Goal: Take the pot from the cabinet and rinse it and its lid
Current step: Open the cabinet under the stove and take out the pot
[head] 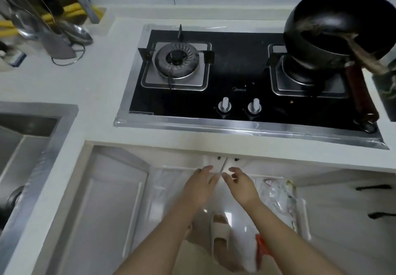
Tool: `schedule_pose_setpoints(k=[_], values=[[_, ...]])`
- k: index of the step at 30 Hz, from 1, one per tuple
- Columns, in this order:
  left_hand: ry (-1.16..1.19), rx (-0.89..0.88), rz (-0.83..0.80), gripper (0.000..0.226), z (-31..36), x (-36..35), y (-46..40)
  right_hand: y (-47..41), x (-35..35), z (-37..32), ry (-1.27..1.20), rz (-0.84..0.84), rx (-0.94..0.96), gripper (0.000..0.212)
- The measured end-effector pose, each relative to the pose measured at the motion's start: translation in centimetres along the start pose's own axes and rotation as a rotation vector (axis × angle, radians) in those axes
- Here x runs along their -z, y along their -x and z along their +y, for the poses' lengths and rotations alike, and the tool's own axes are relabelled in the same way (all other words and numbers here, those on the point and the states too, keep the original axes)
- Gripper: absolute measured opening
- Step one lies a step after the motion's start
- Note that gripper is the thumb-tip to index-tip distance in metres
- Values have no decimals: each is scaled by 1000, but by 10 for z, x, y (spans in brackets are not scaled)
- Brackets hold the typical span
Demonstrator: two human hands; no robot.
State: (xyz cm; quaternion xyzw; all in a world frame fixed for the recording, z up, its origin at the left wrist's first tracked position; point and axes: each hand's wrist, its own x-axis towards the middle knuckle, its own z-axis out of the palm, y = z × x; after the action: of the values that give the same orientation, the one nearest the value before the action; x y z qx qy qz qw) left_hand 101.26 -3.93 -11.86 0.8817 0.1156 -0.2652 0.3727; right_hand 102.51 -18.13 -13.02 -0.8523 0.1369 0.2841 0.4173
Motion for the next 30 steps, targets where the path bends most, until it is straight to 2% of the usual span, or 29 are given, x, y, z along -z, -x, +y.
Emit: schedule_pose_setpoints(k=[7,14,18,21,26,30], values=[[44,89,-93,49,-11,-23,-58,-29,-9,7,-39,-27,48,51],[251,46,-58,32,-2,-27,-90,-55,-12,6,-91,7,5,33],[342,126,-149,38,0,-24,-86,-58,-10,9,-76,29,4,35],[322,125,-198,37,-2,-25,-84,-55,-9,11,-44,67,22,36],[369,89,-216,49,-15,-31,-58,-44,-9,16,-51,121,92,32],[417,92,-180,52,-26,-39,-32,-29,-17,23,-117,98,150,41]])
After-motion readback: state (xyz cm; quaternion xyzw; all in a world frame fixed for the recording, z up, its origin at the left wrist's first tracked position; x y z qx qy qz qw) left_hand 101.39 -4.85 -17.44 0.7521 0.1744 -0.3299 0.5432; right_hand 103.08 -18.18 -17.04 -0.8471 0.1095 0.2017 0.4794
